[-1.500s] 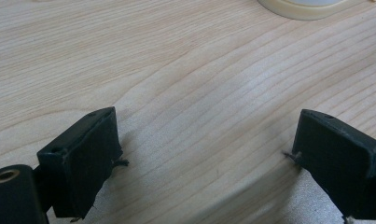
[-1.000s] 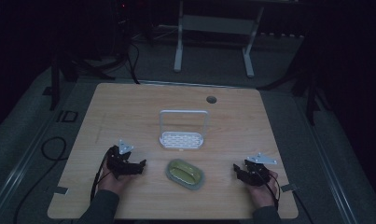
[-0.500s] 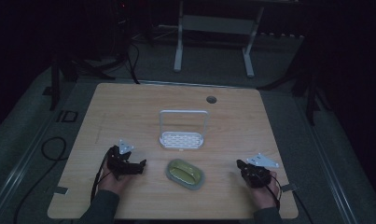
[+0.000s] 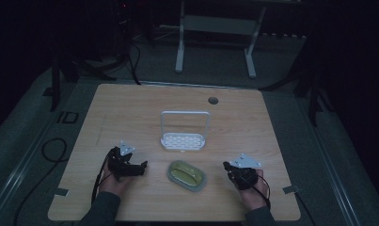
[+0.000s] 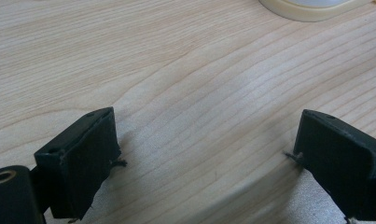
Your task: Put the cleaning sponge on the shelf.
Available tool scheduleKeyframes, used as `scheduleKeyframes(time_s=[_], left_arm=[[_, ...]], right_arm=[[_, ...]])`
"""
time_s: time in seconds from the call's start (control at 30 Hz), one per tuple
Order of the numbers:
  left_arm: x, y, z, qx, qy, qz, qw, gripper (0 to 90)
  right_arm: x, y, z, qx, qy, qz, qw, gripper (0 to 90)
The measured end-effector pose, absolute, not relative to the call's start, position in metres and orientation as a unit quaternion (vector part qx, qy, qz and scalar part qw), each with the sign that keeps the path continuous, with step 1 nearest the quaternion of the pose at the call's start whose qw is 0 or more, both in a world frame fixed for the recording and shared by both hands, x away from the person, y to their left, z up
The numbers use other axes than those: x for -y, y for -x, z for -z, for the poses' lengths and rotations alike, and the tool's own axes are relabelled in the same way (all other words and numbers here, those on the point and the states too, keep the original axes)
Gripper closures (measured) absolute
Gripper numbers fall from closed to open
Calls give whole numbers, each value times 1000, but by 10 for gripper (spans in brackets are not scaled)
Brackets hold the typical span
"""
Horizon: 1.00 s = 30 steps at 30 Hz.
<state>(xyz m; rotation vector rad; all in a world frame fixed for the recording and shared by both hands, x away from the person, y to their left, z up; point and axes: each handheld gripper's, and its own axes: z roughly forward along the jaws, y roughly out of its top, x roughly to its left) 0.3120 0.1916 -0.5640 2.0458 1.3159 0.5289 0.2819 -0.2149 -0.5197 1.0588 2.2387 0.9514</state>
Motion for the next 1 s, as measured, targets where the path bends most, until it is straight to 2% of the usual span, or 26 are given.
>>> scheduleKeyframes(time_s=[1.0], left_arm=[[-192, -312, 564, -501, -779, -201, 320, 66]], right_arm=[[155, -274, 506, -831, -330, -409, 183, 900]])
